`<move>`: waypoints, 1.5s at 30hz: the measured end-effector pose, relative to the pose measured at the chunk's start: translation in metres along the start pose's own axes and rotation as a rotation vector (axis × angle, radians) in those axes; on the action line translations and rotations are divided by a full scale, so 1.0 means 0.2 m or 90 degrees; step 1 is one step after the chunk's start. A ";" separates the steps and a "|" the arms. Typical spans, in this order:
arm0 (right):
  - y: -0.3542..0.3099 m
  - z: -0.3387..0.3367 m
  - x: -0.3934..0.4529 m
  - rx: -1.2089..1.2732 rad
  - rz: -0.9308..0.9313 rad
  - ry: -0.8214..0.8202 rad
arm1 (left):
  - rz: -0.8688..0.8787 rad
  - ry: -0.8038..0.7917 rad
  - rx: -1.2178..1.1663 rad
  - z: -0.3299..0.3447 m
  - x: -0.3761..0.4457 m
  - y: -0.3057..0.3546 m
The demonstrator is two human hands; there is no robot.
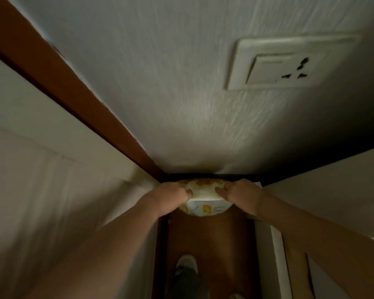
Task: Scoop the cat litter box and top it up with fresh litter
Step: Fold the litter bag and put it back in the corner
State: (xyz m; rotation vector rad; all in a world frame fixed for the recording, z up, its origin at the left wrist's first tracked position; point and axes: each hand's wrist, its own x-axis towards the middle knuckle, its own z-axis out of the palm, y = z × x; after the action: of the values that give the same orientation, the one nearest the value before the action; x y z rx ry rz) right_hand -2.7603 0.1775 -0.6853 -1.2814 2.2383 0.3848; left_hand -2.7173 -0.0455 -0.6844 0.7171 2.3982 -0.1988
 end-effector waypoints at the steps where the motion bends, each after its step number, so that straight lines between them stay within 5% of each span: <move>1: -0.01 0.07 0.05 0.005 0.009 -0.023 | 0.005 -0.013 -0.001 0.08 0.06 0.00; 5: -0.08 0.34 0.27 0.048 0.020 -0.060 | 0.056 -0.063 0.011 0.34 0.24 0.01; 7: -0.06 0.40 0.33 0.027 -0.003 0.048 | 0.037 -0.031 0.013 0.40 0.28 -0.02; 15: -0.04 0.42 0.36 0.001 0.010 0.101 | -0.045 0.028 -0.032 0.43 0.31 -0.05; 18: -0.08 0.39 0.35 0.041 0.063 0.046 | -0.060 0.069 -0.043 0.44 0.29 -0.05; 26: -0.12 0.41 0.33 0.246 0.205 0.172 | -0.069 0.116 -0.028 0.37 0.21 -0.10; 39: -0.10 0.23 0.22 0.367 0.237 0.073 | -0.119 0.068 -0.157 0.16 0.19 -0.14; 45: -0.10 0.12 0.16 0.228 0.266 0.025 | -0.183 0.034 -0.140 0.09 0.11 -0.14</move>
State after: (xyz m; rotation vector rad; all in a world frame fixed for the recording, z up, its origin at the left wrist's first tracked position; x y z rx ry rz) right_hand -2.7493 0.1562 -0.7236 -0.6436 2.4639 0.0953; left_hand -2.7373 -0.0651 -0.7123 0.2787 2.5177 -0.0315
